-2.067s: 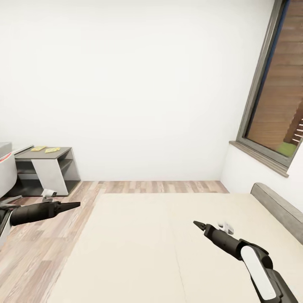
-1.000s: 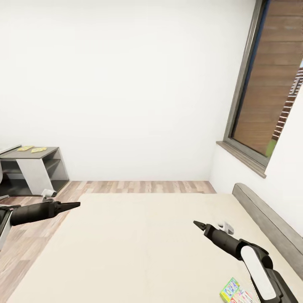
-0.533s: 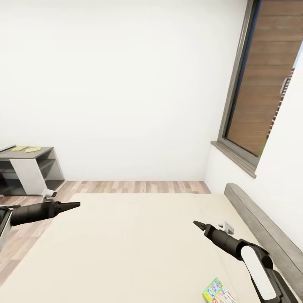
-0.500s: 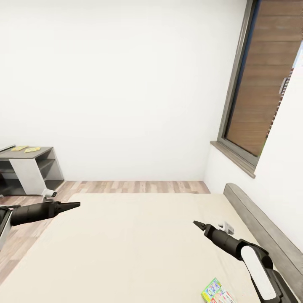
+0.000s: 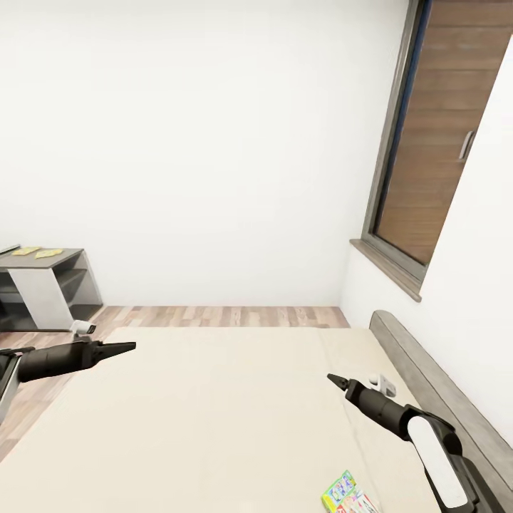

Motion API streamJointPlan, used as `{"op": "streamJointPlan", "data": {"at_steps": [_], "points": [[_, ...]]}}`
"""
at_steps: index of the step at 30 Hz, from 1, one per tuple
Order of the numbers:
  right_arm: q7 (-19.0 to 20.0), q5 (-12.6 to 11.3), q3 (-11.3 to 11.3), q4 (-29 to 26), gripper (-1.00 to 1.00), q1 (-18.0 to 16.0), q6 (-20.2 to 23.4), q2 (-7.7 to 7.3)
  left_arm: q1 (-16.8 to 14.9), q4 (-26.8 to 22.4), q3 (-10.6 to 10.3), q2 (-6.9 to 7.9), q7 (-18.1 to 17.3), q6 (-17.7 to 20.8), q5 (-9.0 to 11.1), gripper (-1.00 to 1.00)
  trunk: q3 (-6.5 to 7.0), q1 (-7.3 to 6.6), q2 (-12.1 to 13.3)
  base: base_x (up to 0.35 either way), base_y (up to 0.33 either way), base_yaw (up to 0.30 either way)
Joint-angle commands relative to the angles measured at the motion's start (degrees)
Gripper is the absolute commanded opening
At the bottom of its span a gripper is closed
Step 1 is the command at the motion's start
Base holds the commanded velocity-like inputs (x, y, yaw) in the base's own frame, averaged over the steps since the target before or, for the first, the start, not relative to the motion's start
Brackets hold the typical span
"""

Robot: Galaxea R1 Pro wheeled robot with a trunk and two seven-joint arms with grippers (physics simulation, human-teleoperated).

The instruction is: Put all the toys in the child's room - the three board games (two on the bed and one on the table), the two jigsaw puzzles on the table, and the tennis ball on the table - inside the toy box on the table in the child's room.

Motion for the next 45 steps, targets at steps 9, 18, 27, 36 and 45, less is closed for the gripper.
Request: {"op": "streamJointPlan", "data": {"at_steps": [9, 18, 27, 36, 45], "points": [[0.3, 0.2, -0.1, 0.0, 1.00, -0.1, 0.3, 0.01, -0.1, 0.0, 0.0, 0.01, -0.2, 0.6, 0.0, 1.00, -0.13, 0.04, -0.1, 0.000, -0.002, 0.000], [0.1, 0.2, -0.1, 0.1, 1.00, -0.1, 0.2, 0.01, -0.1, 0.0, 0.0, 0.01, -0.2, 0.6, 0.0, 1.00, -0.13, 0.04, -0.1, 0.000, 0.000, 0.000], [-0.6, 0.5, -0.2, 5.6, 1.00, -0.1, 0.3, 0.01, -0.1, 0.0, 0.0, 0.01, -0.2, 0.6, 0.0, 1.00, -0.13, 0.04, -0.1, 0.000, 0.000, 0.000], [-5.6, 1.5, -0.3, 8.5, 1.00, -0.1, 0.4, -0.46, -0.1, 0.0, 0.0, 0.01, -0.2, 0.6, 0.0, 1.00, -0.13, 0.04, -0.1, 0.000, 0.000, 0.000], [-6.6, 1.4, -0.7, 8.7, 1.00, -0.1, 0.4, -0.42, -0.1, 0.0, 0.0, 0.01, -0.2, 0.6, 0.0, 1.00, -0.13, 0.04, -0.1, 0.000, 0.000, 0.000]]}}
